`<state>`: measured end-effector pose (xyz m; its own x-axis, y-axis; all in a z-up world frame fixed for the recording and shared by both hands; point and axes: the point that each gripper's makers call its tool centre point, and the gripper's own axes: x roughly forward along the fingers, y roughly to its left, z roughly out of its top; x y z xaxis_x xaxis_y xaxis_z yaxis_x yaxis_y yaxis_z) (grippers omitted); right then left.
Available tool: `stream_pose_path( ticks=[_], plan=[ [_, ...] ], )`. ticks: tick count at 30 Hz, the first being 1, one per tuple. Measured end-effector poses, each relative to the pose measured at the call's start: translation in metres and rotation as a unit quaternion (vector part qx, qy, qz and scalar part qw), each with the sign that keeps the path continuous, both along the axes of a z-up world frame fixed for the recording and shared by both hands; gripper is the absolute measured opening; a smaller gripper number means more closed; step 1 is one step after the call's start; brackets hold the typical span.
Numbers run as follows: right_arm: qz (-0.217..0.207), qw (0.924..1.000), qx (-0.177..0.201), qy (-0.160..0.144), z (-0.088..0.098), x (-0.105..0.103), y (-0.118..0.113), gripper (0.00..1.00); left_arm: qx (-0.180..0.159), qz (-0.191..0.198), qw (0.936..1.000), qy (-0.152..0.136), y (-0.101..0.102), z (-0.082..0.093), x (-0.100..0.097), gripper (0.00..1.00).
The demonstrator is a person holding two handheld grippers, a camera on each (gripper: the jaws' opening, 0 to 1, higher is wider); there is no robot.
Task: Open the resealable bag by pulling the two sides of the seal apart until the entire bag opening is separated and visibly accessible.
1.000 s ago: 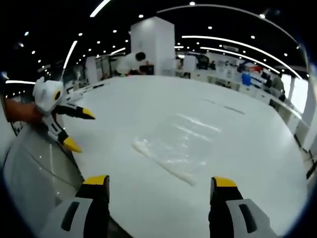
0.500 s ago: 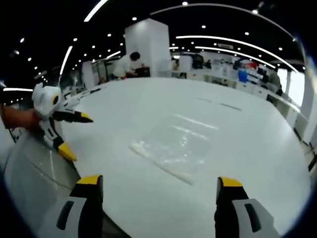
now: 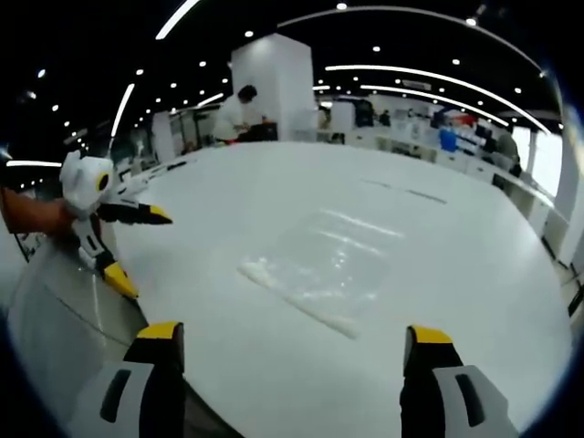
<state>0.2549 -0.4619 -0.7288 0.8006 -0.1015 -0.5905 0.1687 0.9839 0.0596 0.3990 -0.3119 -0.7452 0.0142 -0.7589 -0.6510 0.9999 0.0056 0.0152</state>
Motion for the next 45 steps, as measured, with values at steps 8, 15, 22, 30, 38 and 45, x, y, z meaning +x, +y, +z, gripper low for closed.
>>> stream_pose_path(
  ticks=[8,15,22,30,38,45],
  plan=[
    [0.001,1.0,0.0,0.004,-0.0017,-0.0009,-0.0001,1.0,0.004,-0.002,1.0,-0.003,0.0004,-0.0012,-0.0005,0.99],
    [-0.004,1.0,0.001,0.005,-0.002,-0.0016,-0.001,1.0,0.006,-0.005,1.0,-0.004,0.0008,-0.0018,-0.0017,0.99],
    [-0.006,0.9999,0.0,0.009,-0.0034,-0.0023,-0.002,1.0,0.009,-0.009,0.9999,-0.01,0.0013,-0.0024,-0.0015,0.98],
    [-0.006,0.9999,-0.002,0.012,-0.0047,-0.0027,-0.0033,0.99,0.008,-0.009,0.9999,-0.012,0.0009,-0.0022,-0.0006,0.98],
    [-0.009,0.9999,0.002,0.013,-0.0054,-0.0028,-0.0037,0.99,0.012,-0.012,0.9998,-0.014,0.0011,-0.0036,-0.0009,0.97],
    [-0.011,0.9998,0.002,0.017,-0.0069,-0.004,-0.0044,0.98,0.016,-0.015,0.9996,-0.017,0.002,-0.005,-0.0014,0.97]
  ],
)
